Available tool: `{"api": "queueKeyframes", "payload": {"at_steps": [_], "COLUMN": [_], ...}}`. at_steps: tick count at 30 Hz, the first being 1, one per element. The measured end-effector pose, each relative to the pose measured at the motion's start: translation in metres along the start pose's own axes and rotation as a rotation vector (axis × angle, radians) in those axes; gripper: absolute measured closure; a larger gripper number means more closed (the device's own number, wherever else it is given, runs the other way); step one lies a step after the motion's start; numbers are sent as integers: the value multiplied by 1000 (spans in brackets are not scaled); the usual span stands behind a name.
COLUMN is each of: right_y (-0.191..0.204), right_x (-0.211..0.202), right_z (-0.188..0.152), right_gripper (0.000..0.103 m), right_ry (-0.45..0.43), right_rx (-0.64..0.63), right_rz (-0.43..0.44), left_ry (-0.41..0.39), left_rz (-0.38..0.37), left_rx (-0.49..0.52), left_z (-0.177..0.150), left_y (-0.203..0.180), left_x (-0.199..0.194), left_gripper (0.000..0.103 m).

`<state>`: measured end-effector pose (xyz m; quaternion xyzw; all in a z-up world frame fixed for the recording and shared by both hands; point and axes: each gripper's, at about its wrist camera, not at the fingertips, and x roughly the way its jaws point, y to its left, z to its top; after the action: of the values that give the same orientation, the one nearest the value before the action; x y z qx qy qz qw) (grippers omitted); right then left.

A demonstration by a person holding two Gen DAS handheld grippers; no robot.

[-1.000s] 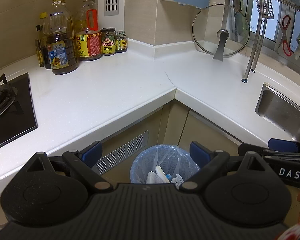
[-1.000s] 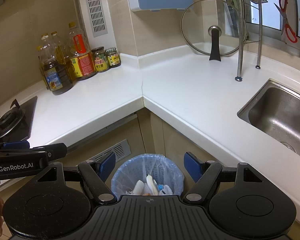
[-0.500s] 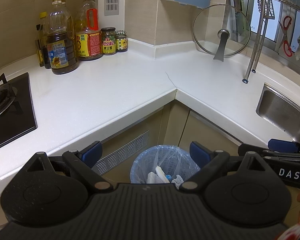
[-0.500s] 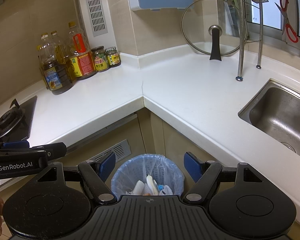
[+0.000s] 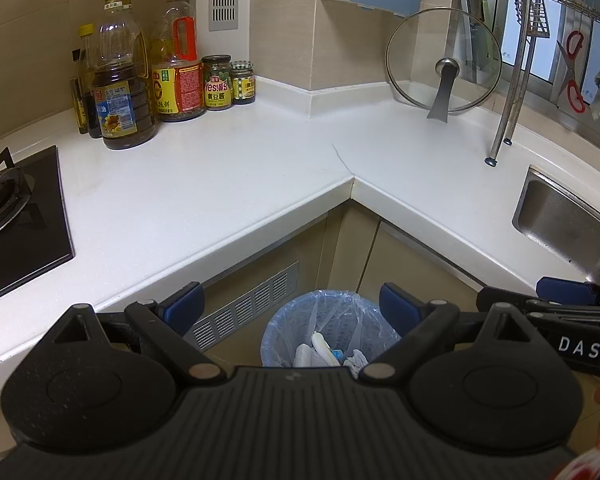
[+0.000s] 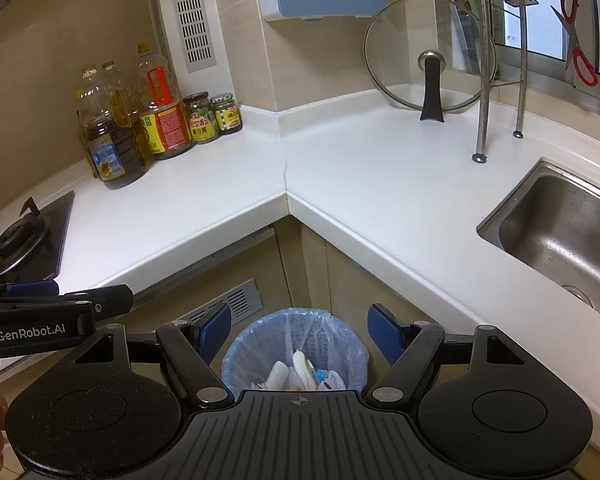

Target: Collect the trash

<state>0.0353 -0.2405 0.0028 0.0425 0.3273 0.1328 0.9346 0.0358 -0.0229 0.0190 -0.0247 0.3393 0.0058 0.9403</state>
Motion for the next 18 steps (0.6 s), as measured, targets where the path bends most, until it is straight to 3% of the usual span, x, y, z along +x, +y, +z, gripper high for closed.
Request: {"api": "queueKeyframes", "payload": {"at_steps": [18], "right_y": [-1], "right_x": [-2], "right_z": [1], "right_gripper": [28], "right_ry": [-1], "right_rx": [4], "right_rz": [-1], "left_ry": [-19], "left_rz": [0], "left_rx": [-1], "left_z": [1], "left_y": [0], "left_x": [-1], "left_gripper": [10]}}
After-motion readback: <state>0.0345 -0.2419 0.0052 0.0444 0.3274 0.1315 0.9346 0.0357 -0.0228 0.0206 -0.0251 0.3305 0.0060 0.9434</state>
